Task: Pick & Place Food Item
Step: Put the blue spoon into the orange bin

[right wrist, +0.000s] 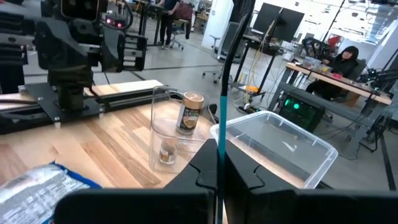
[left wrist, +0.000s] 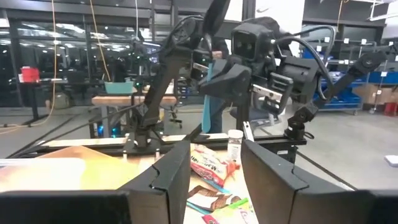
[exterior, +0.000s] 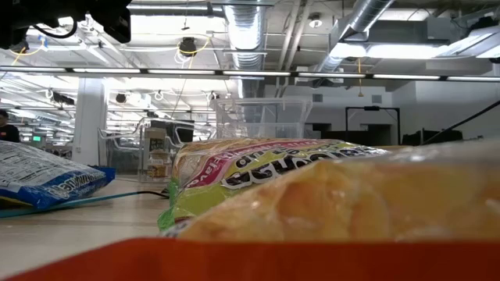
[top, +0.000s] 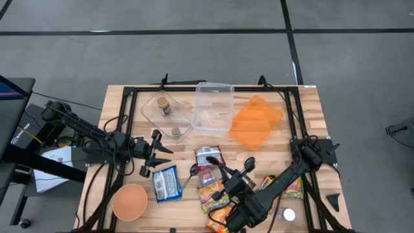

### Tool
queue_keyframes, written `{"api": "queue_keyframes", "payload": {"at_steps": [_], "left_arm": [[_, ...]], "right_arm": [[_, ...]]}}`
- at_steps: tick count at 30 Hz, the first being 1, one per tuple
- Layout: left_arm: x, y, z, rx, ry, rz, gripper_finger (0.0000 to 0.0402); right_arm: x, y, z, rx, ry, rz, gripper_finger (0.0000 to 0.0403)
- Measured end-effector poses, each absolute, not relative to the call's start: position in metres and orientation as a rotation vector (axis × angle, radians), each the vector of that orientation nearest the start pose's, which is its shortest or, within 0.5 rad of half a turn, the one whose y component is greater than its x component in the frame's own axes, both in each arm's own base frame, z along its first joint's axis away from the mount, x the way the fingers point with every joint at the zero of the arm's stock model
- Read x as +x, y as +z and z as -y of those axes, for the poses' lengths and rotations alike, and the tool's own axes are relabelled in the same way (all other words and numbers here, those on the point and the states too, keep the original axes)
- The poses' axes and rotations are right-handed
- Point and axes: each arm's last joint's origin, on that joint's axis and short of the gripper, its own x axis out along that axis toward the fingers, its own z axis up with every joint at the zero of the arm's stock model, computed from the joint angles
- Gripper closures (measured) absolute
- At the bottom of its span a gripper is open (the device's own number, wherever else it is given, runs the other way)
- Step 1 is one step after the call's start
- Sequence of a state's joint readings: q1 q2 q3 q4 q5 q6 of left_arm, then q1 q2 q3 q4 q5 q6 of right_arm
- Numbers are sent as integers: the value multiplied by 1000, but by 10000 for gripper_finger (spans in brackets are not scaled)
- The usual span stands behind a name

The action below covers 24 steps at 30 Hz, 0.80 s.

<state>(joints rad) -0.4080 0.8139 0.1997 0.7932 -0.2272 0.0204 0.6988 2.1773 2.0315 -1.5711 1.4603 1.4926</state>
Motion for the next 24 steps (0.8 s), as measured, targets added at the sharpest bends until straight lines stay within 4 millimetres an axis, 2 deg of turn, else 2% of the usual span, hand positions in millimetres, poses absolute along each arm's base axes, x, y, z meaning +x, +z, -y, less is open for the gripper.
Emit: {"api": "queue_keyframes", "payload": {"at_steps": [12, 24], "left_arm": [[157, 220, 61, -37, -179, 172, 266], [157, 220, 61, -38, -179, 171, 266]], "right_arm": [[331, 274, -245, -164, -863, -205, 403], [328, 279, -239, -165, -857, -348, 403]]}}
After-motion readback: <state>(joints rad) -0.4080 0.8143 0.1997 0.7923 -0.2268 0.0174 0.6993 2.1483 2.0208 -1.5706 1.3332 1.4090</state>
